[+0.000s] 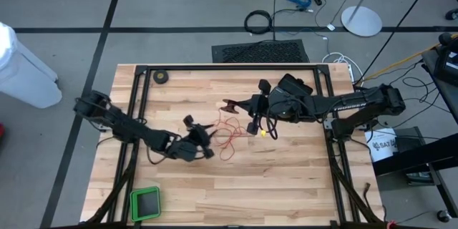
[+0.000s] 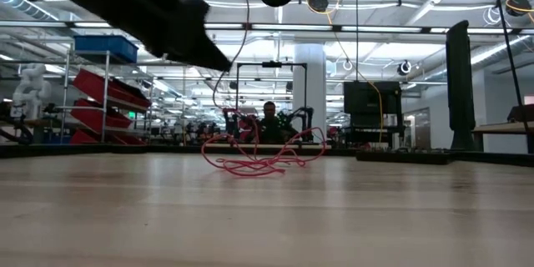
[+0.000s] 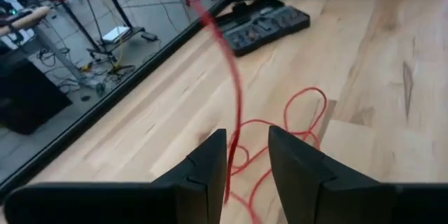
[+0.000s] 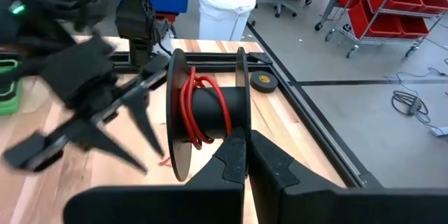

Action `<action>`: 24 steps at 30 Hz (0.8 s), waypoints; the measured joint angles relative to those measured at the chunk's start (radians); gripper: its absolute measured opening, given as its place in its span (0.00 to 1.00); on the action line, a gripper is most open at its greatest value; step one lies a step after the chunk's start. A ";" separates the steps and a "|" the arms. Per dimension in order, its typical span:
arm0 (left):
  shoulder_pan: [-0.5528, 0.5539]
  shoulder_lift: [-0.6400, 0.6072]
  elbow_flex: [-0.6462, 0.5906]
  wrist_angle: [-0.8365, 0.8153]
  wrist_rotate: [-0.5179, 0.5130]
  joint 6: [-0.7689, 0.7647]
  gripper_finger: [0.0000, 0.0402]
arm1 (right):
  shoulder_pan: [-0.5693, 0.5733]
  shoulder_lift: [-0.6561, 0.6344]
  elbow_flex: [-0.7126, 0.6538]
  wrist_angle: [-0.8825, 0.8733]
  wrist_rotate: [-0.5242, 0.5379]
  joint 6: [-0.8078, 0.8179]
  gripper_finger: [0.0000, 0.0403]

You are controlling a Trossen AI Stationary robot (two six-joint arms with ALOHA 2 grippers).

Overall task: Coil cords
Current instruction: Coil the red wire into the spool

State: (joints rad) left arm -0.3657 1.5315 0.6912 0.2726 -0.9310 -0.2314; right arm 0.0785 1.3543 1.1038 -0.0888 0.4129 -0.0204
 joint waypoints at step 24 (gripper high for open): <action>0.076 -0.072 -0.305 0.654 0.274 0.107 0.28 | 0.002 -0.014 0.000 0.010 0.000 -0.009 0.00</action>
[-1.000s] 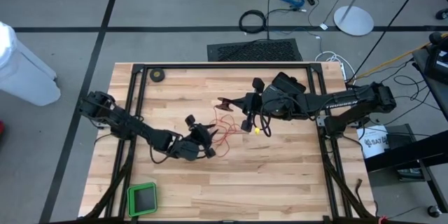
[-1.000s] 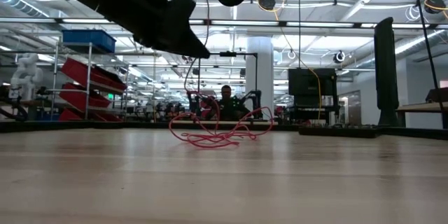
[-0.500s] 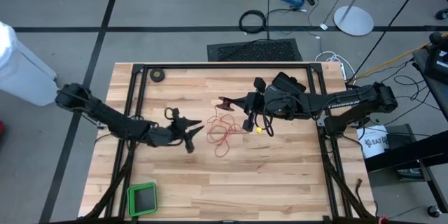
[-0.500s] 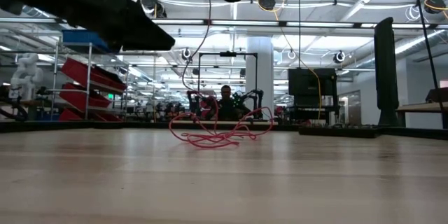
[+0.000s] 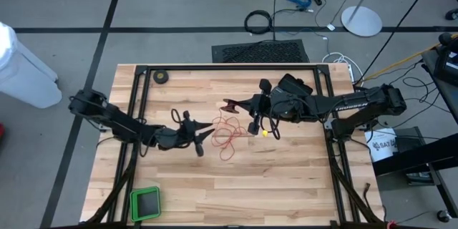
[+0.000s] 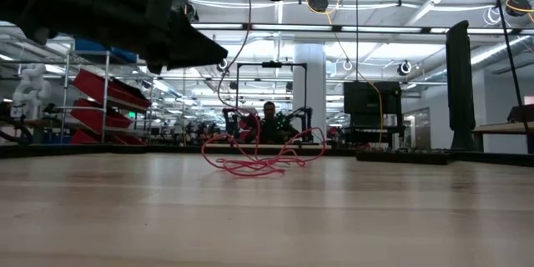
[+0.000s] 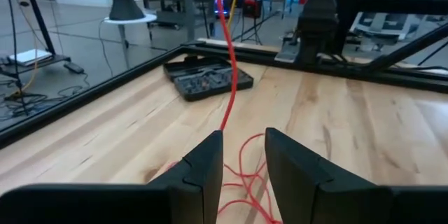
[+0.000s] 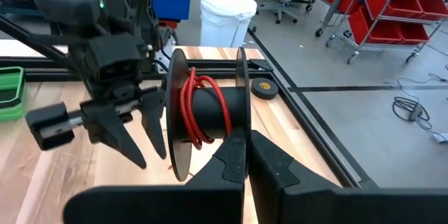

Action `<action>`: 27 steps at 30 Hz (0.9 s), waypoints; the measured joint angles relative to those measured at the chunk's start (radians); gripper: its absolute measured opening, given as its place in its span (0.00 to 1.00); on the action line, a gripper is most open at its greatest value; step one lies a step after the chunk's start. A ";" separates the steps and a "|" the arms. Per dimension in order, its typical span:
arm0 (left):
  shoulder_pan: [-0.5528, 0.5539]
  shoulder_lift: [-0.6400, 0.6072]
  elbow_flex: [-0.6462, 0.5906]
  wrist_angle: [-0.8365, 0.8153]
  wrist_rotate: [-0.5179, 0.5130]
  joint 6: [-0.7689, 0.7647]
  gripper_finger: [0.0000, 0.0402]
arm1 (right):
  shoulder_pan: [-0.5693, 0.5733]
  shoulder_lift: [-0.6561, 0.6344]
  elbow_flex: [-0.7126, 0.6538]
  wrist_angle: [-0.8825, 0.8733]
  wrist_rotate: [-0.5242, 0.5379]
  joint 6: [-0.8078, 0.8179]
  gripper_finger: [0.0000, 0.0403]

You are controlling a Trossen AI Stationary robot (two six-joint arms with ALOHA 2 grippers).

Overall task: Coil cords
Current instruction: Coil the red wire into the spool

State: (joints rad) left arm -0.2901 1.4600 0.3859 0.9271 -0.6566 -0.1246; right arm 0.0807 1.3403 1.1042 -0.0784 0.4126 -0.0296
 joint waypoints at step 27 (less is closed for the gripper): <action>0.059 0.089 0.048 0.130 0.093 0.061 0.28 | -0.010 0.000 0.000 -0.001 -0.026 -0.009 0.00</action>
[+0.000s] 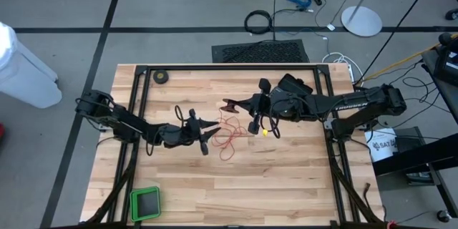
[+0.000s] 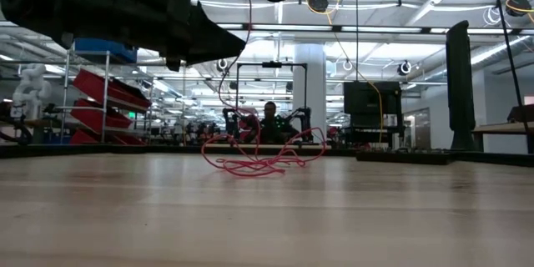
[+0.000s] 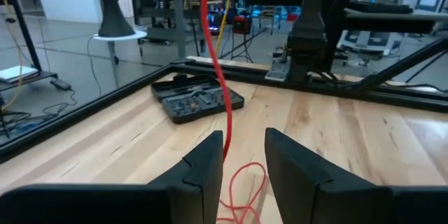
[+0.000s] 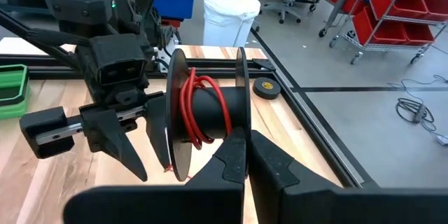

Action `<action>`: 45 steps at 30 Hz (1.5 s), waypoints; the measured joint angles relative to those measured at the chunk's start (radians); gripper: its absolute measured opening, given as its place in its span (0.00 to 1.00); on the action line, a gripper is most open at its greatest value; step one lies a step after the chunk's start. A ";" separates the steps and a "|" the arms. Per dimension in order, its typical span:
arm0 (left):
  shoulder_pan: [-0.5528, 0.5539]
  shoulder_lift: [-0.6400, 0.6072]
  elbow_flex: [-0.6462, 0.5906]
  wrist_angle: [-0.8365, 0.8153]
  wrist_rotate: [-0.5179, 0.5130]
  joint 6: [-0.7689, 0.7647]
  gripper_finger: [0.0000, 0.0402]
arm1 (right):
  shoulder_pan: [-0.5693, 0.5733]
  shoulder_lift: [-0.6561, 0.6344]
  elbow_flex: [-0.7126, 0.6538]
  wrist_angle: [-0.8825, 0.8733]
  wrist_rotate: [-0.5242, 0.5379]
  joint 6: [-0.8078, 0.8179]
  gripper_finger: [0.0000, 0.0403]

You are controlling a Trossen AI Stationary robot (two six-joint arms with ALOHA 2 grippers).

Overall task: Coil cords
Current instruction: Coil the red wire into the spool

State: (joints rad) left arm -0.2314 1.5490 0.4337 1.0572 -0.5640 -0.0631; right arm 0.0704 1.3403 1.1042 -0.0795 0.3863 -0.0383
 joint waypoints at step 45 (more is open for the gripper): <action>0.113 0.002 0.023 -0.049 -0.022 -0.070 0.01 | -0.003 0.007 0.000 0.100 -0.045 0.045 0.00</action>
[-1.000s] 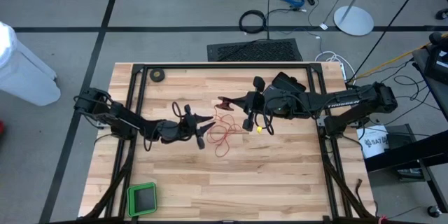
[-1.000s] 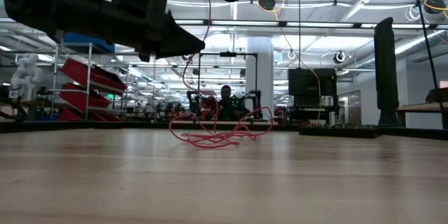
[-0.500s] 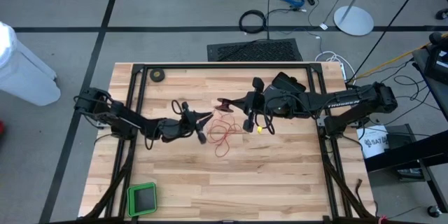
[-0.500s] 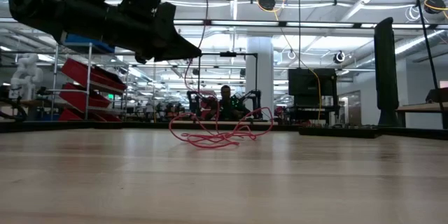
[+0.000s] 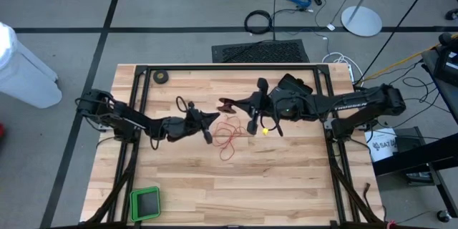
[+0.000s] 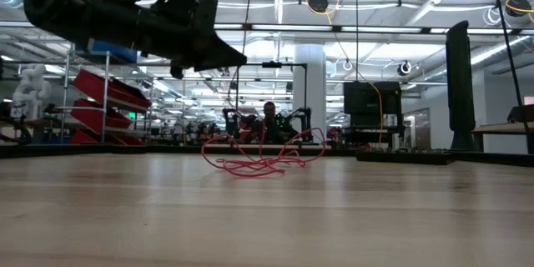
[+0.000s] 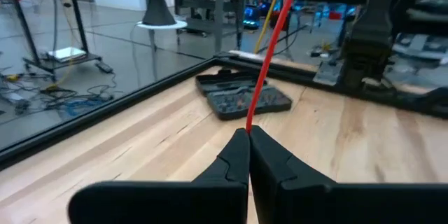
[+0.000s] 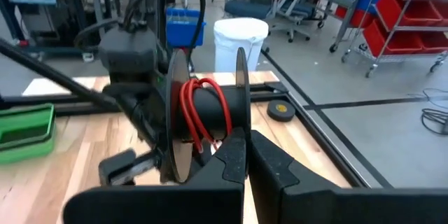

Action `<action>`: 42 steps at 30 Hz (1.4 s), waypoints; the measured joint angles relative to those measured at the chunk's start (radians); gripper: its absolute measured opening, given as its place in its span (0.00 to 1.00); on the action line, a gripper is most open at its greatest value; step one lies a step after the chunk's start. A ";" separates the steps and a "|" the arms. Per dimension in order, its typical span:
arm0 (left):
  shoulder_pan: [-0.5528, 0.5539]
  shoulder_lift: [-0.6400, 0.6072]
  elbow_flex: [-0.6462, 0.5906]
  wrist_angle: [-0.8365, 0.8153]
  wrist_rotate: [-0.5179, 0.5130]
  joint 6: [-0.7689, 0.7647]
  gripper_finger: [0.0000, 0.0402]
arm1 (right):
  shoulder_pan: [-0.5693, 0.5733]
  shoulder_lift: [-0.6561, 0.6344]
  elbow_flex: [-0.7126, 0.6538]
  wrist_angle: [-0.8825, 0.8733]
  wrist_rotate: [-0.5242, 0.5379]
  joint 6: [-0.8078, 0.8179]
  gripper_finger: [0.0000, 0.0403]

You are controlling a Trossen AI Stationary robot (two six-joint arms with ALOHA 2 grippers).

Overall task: Coil cords
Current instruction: Coil the red wire into the spool

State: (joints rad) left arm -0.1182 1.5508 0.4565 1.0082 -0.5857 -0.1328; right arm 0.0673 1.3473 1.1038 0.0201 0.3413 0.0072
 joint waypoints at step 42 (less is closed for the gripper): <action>-0.134 -0.082 0.349 -0.363 -0.028 0.220 0.00 | 0.007 0.123 0.000 -0.158 0.283 0.010 0.00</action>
State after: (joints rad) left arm -0.2519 1.4692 0.8059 0.6448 -0.6142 0.0875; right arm 0.0746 1.4698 1.1034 -0.1380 0.6246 0.0175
